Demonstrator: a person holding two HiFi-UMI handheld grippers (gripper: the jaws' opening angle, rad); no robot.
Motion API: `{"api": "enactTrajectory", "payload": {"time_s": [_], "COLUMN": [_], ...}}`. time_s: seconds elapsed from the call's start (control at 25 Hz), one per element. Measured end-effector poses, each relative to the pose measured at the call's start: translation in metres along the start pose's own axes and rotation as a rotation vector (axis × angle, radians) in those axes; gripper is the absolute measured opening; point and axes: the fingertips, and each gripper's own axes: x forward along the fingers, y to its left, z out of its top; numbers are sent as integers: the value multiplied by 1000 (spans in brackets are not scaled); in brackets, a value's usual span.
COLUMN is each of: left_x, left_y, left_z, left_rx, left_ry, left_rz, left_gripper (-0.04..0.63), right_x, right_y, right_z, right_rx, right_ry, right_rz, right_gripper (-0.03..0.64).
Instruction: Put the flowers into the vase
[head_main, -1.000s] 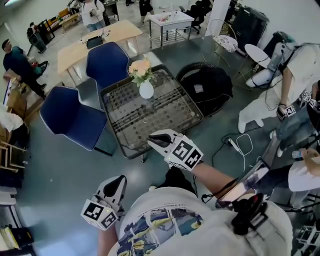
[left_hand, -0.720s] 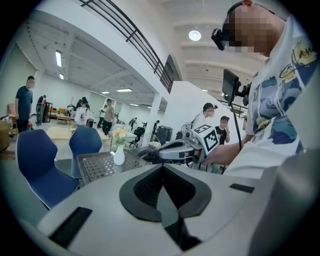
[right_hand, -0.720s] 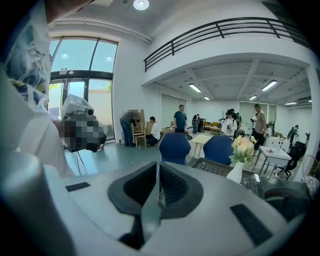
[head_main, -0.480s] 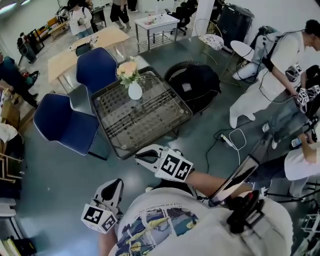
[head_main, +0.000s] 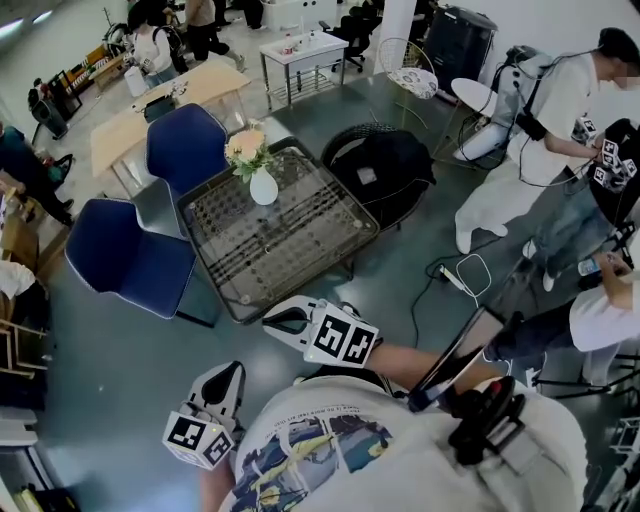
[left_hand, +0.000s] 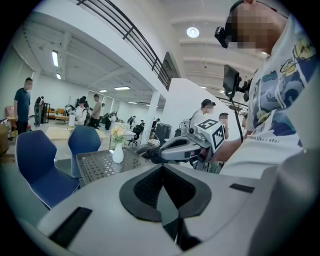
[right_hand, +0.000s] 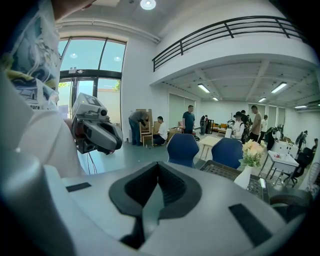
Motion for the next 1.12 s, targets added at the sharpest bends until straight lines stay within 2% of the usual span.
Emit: {"api": "enactTrajectory", "payload": {"time_s": [0.6,1.12], "left_x": [8,21], "left_y": [2,12], "left_z": [-5,4], "left_rx": [-18,-21], "left_ry": [14,19], "left_rz": [7,4], "left_gripper": [9,9], "right_x": [3,2], "right_y": [-1,-22], "right_z": [-6,-6], "right_rx": [-25,-23], "right_ry": [29,33], "right_rz": [28,19], "right_gripper": [11,11]}}
